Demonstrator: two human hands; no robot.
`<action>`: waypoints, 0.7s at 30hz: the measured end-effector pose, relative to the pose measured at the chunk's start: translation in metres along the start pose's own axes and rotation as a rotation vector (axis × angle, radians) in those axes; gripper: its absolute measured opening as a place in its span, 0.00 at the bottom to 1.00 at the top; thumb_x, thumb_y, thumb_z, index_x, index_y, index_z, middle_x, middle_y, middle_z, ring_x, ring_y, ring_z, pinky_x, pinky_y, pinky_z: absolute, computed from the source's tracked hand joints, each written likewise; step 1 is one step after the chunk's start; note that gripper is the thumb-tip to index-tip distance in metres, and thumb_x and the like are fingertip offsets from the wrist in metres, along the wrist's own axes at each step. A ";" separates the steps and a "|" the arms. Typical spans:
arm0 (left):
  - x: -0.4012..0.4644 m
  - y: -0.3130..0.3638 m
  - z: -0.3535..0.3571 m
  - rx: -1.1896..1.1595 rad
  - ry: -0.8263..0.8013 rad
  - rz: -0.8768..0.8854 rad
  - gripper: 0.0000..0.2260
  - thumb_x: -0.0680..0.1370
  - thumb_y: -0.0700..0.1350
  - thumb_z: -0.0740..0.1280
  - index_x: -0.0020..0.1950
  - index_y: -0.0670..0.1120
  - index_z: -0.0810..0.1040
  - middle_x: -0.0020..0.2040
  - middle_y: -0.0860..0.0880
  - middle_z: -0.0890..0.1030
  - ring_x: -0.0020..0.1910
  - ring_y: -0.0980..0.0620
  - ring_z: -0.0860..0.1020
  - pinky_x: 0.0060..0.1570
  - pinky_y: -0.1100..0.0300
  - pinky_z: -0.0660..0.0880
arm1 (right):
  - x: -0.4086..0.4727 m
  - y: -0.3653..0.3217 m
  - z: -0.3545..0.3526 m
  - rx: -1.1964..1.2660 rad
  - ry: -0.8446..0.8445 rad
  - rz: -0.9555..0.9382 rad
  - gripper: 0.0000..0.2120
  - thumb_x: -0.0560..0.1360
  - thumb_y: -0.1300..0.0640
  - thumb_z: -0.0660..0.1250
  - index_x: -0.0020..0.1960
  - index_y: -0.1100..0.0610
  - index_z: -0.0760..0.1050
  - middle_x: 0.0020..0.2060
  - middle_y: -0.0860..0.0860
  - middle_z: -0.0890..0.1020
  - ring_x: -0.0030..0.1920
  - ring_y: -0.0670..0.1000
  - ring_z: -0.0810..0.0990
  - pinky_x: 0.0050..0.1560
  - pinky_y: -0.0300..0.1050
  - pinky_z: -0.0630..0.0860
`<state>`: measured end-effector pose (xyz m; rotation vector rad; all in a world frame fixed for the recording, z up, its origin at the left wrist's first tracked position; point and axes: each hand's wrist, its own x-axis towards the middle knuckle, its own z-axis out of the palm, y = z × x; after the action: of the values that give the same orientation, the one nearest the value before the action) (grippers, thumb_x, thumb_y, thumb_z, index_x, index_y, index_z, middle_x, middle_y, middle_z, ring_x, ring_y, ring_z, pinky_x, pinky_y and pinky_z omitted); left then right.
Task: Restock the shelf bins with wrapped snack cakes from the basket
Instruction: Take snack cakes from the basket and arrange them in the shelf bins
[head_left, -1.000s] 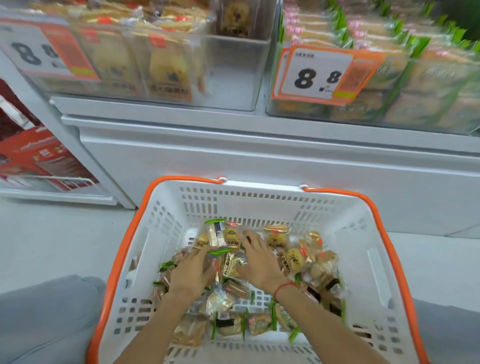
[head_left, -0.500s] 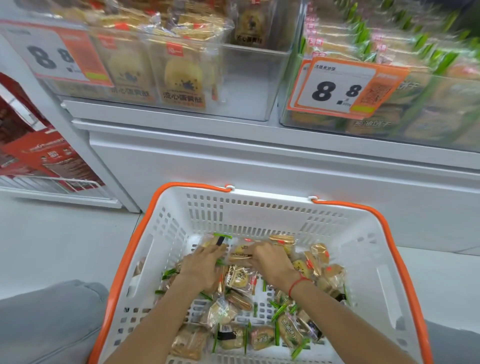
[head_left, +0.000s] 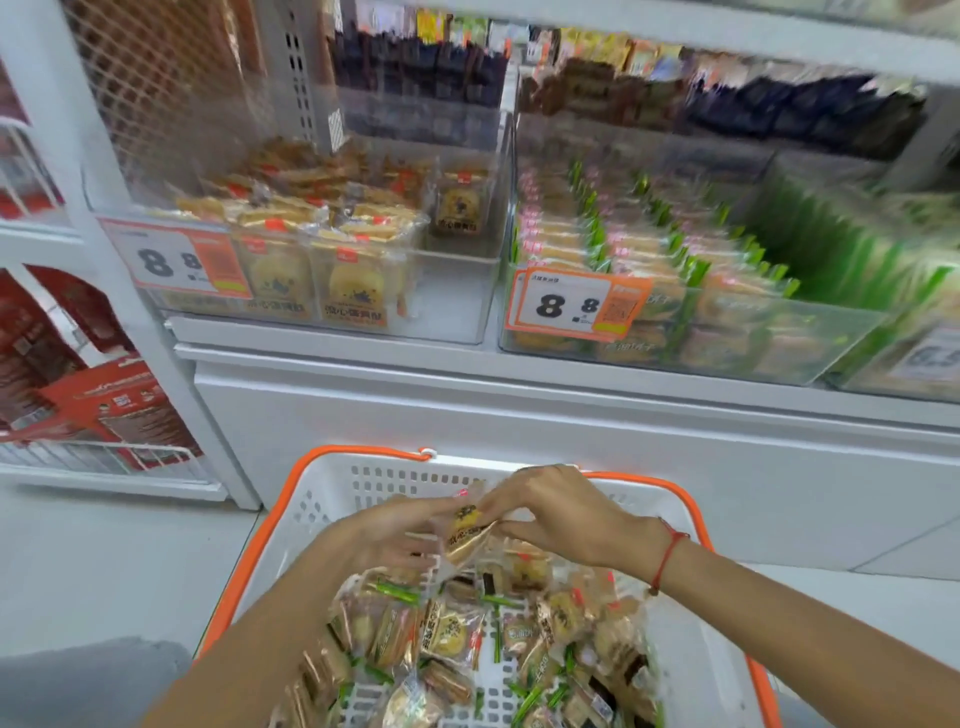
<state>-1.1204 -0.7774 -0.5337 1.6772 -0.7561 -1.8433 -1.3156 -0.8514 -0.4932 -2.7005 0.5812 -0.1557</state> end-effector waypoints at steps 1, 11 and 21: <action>-0.008 0.006 0.000 0.009 0.024 0.052 0.34 0.66 0.62 0.70 0.66 0.43 0.75 0.61 0.47 0.79 0.56 0.50 0.79 0.47 0.63 0.78 | -0.001 -0.004 -0.013 -0.015 0.024 -0.020 0.09 0.74 0.51 0.70 0.54 0.46 0.83 0.51 0.43 0.84 0.53 0.48 0.81 0.50 0.45 0.77; -0.065 0.060 0.002 -0.041 0.289 0.590 0.17 0.72 0.52 0.74 0.57 0.46 0.80 0.53 0.47 0.84 0.51 0.49 0.83 0.51 0.59 0.80 | 0.006 -0.033 -0.082 0.545 0.202 0.444 0.29 0.71 0.47 0.73 0.68 0.47 0.66 0.60 0.45 0.75 0.58 0.45 0.76 0.58 0.45 0.76; -0.128 0.142 -0.020 0.460 0.303 0.910 0.14 0.69 0.45 0.75 0.53 0.51 0.79 0.51 0.52 0.83 0.52 0.56 0.81 0.53 0.63 0.77 | 0.034 -0.057 -0.142 0.493 0.504 0.138 0.12 0.71 0.59 0.74 0.54 0.50 0.79 0.50 0.43 0.82 0.52 0.39 0.79 0.53 0.32 0.73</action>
<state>-1.0875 -0.7870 -0.3442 1.4245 -1.5524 -0.8036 -1.2891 -0.8645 -0.3392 -2.1292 0.7499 -0.8391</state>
